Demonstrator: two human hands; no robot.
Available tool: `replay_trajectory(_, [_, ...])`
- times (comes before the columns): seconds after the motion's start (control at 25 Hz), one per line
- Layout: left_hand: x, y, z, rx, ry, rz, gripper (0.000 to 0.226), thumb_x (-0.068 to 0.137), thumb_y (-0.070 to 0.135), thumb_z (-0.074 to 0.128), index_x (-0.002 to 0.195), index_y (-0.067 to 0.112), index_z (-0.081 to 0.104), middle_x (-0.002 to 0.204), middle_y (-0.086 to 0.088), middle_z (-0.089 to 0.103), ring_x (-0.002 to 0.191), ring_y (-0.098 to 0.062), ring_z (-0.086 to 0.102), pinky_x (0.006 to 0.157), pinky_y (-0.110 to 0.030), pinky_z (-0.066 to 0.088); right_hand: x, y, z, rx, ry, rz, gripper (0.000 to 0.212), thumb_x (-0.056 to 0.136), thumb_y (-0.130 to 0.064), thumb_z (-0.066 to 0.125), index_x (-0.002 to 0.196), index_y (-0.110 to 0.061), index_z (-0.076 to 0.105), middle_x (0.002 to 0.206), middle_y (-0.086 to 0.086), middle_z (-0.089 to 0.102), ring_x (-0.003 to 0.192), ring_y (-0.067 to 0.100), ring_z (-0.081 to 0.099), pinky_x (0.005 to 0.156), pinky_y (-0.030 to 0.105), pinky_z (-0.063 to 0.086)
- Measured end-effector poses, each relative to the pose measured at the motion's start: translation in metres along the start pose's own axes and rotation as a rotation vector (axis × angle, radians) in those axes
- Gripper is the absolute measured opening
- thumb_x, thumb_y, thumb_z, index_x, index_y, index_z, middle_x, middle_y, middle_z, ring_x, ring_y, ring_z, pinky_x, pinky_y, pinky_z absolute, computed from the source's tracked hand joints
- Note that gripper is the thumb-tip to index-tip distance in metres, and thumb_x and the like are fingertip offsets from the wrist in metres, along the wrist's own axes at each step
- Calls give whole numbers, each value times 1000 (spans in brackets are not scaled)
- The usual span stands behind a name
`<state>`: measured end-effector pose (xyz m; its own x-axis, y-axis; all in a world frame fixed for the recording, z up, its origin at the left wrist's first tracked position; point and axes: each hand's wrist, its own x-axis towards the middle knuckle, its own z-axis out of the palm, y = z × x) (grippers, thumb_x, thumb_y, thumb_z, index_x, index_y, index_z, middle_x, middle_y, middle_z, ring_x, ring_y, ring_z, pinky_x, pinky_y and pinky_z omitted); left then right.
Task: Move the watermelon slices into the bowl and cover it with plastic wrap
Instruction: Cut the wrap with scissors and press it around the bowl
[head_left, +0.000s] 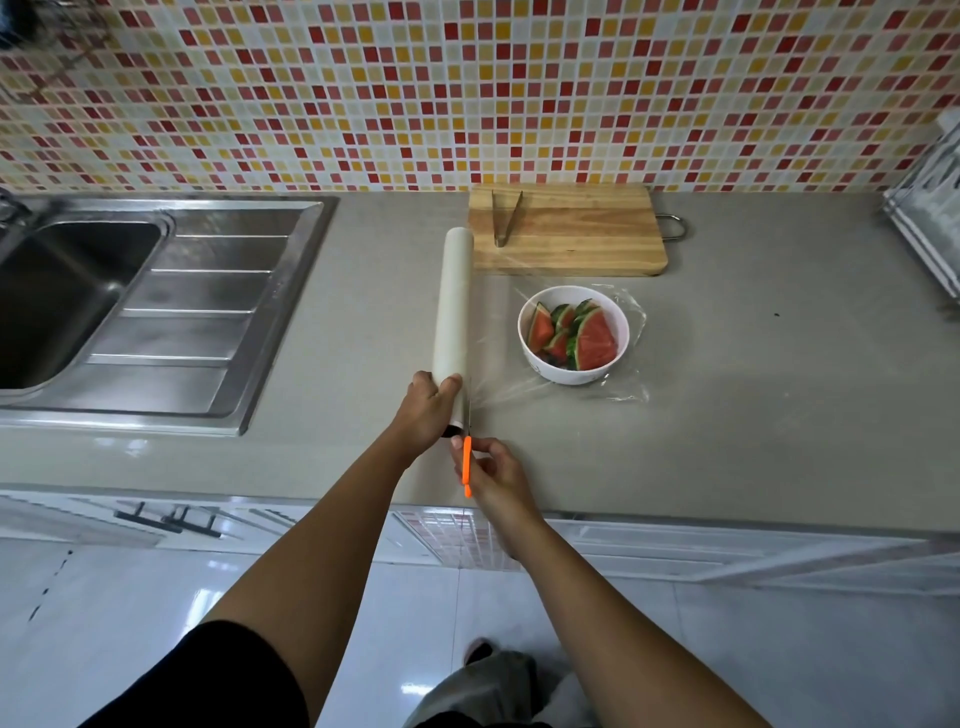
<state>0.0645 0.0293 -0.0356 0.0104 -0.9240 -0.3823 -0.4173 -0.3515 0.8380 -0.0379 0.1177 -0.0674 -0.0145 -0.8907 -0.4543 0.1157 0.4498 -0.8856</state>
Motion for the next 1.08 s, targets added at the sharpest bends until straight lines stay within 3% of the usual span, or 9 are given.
replay_trajectory(0.12, [-2,0,0,-73,-18,-23,35,95,36,43,110,4,37,113,-16,46,94,-27,56,43,-16,47,2,3,-2,56,-15,-25,24,76,-49,70,87,-29,63,74,0,64,73,13,60,80,33,49])
replay_trajectory(0.32, [-2,2,1,-91,-40,-26,36,95,37,42,113,6,36,118,-18,44,104,-33,56,45,-15,48,5,7,-5,62,-15,-61,20,79,-38,71,92,-26,62,75,-1,66,71,10,60,80,32,49])
replay_trajectory(0.44, [0,5,1,-89,-30,-5,36,96,36,42,112,4,37,115,-16,44,95,-27,55,43,-14,46,7,5,-5,44,-5,-36,29,74,-44,73,94,-25,62,79,3,67,77,13,63,86,36,51])
replay_trajectory(0.52, [0,5,0,-72,-17,4,36,95,36,43,111,4,38,114,-16,45,92,-25,55,46,-17,48,8,2,-4,24,15,-18,44,67,-56,73,93,-23,62,77,-1,66,76,11,62,81,32,51])
replay_trajectory(0.64, [2,2,-3,-27,-5,-16,38,94,39,43,110,5,40,115,-15,48,101,-29,56,70,-34,54,10,-1,-4,-35,51,20,65,54,-75,66,90,-21,62,80,-5,66,76,9,62,72,24,46])
replay_trajectory(0.72, [1,1,-3,-30,-4,-23,38,93,39,43,110,6,41,113,-14,48,102,-29,56,77,-39,54,11,-1,-4,-48,44,32,68,52,-78,65,88,-21,61,81,-3,65,75,10,61,72,25,46])
replay_trajectory(0.92, [-4,5,-2,-113,-15,-2,31,95,35,43,105,6,41,94,-3,49,78,-15,59,52,-23,50,17,-4,-2,-37,41,34,72,46,-82,64,86,-22,60,79,-3,65,73,10,60,72,26,46])
replay_trajectory(1.08, [-6,6,-2,-142,-21,42,21,96,29,43,81,14,43,80,-2,46,74,-18,55,56,-27,54,24,-12,0,-18,47,37,72,47,-78,64,85,-17,59,70,-4,63,68,9,58,70,25,46])
